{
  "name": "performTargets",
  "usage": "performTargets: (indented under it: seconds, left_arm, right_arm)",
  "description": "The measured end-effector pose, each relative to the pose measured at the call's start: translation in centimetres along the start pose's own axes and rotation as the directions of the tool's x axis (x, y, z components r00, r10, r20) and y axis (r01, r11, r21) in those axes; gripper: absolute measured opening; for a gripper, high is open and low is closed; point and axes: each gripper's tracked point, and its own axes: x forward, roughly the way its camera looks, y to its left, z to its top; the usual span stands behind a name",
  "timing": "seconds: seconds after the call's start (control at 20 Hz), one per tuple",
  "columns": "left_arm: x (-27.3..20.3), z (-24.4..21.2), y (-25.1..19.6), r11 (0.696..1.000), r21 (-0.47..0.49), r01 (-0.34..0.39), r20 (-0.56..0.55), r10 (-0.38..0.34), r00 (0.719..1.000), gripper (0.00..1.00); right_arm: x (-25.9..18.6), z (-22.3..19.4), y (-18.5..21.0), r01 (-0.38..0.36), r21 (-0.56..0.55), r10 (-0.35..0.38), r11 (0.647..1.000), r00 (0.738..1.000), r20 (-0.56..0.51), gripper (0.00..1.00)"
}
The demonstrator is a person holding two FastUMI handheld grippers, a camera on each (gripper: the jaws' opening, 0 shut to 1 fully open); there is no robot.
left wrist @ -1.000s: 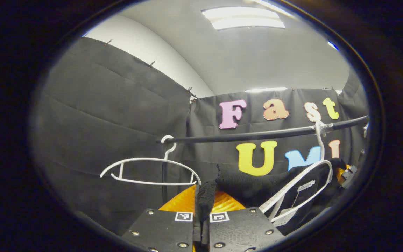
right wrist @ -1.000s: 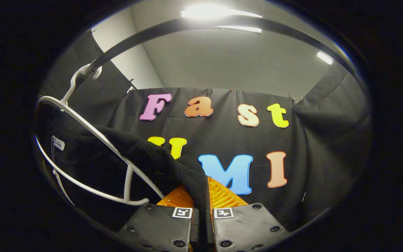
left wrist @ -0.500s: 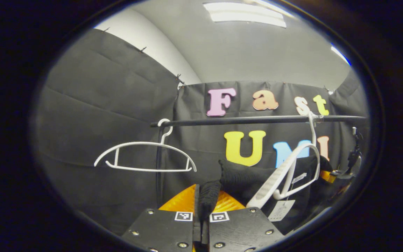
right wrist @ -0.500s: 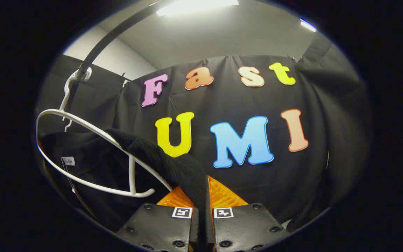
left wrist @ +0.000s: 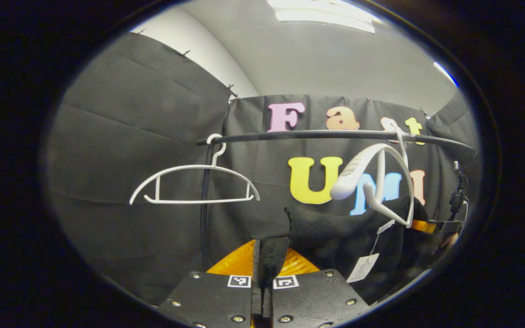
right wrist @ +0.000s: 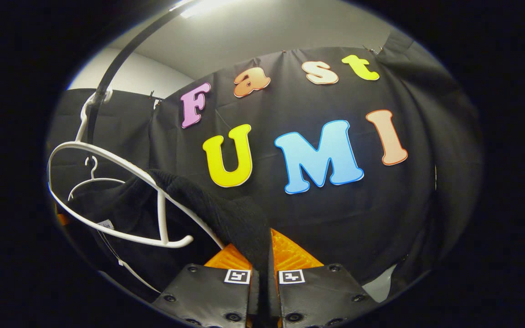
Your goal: Grasp the clothes on the hanger with both hands and then place them into the laundry hamper below.
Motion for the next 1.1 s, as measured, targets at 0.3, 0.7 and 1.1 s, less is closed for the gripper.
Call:
performTargets:
  seconds: [0.3,0.7,1.1]
  left_arm:
    - [1.5,-2.4,-1.1,1.0,-0.011,-0.009,-0.034,0.008,0.999,0.02]
    - [2.8,-4.5,-3.4,1.0,0.009,-0.016,-0.096,0.017,0.995,0.03]
    - [2.6,-4.8,-3.5,0.998,0.022,0.064,-0.125,-0.061,0.99,0.03]
  right_arm:
    - [-1.5,-1.3,-0.5,0.02,-0.059,-0.021,0.998,1.0,-0.006,0.05]
    - [-5.4,-6.6,-1.5,0.037,-0.089,-0.045,0.995,0.995,-0.094,0.05]
    - [-11.3,-8.4,-1.0,0.049,-0.113,-0.062,0.992,0.992,-0.113,0.09]
